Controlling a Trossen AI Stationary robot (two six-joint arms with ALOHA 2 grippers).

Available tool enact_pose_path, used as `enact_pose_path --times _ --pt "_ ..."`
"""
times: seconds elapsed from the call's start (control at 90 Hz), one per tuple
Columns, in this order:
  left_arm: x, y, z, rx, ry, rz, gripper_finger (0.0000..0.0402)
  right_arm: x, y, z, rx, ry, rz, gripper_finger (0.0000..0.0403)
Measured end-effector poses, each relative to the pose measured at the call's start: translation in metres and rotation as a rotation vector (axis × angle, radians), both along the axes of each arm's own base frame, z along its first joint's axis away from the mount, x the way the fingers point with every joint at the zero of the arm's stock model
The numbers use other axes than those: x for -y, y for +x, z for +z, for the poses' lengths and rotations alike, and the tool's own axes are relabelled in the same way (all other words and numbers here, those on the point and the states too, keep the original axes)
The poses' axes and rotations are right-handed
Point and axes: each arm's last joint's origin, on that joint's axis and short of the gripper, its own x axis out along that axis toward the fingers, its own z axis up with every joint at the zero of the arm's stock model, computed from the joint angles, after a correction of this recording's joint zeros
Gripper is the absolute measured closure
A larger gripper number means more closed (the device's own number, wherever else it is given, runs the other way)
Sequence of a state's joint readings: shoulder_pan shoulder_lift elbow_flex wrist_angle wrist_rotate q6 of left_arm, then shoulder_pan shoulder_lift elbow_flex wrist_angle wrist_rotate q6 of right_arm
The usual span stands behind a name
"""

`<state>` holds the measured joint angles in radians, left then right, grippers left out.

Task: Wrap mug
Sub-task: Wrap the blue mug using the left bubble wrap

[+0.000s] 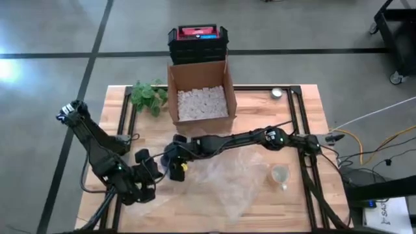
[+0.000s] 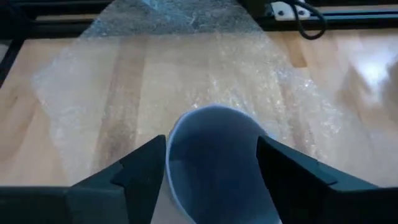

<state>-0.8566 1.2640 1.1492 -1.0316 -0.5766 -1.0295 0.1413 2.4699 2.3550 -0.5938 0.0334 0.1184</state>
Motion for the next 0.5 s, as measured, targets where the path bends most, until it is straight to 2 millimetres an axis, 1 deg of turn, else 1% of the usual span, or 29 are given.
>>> enact_pose_path --times 0.156,0.233,0.3,0.333,0.378,0.444,0.5 --pt "0.000 0.000 0.000 0.000 0.000 0.000 0.0402 -0.009 -0.002 -0.001 -0.004 -0.006 0.032 0.0186" --pt "0.000 0.000 0.000 0.000 0.000 0.000 0.0402 -0.010 -0.002 0.000 -0.005 -0.013 0.042 0.0189" --pt "0.000 0.000 0.000 0.000 -0.001 0.000 0.0402 -0.009 -0.008 0.005 -0.050 -0.007 0.055 0.0192" --pt "0.000 0.000 0.000 0.001 -0.002 0.000 0.0402 -0.008 -0.013 0.012 -0.081 -0.006 0.072 0.0192" --pt "0.000 0.000 0.000 0.002 -0.001 0.001 0.0402 -0.008 -0.024 0.025 -0.136 -0.006 0.098 0.0192" --pt "0.000 0.000 0.000 0.010 0.002 0.007 0.0402 -0.009 -0.049 0.057 -0.222 -0.024 0.122 0.0191" --pt "0.001 0.001 -0.001 0.018 -0.002 0.009 0.0402 -0.015 -0.070 0.079 -0.293 -0.050 0.152 0.0190"
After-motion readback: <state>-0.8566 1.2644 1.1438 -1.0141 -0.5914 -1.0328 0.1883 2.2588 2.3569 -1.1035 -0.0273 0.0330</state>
